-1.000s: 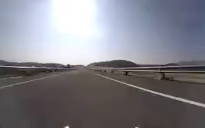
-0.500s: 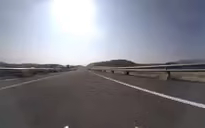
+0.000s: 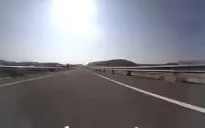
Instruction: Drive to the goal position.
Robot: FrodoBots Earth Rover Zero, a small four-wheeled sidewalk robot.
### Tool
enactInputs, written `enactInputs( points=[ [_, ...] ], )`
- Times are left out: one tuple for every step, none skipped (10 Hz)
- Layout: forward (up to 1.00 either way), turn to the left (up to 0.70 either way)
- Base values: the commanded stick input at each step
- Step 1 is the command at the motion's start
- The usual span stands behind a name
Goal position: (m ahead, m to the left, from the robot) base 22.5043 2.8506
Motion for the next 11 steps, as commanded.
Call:
enactInputs(
  points=[
    [1.00,0.00],
    [1.00,0.00],
    [1.00,0.00],
    [1.00,0.00],
    [1.00,0.00],
    [1.00,0.01],
    [1.00,0.01],
    [1.00,0.19],
    [1.00,0.40],
    [1.00,0.24],
    [1.00,0.01]
  ],
)
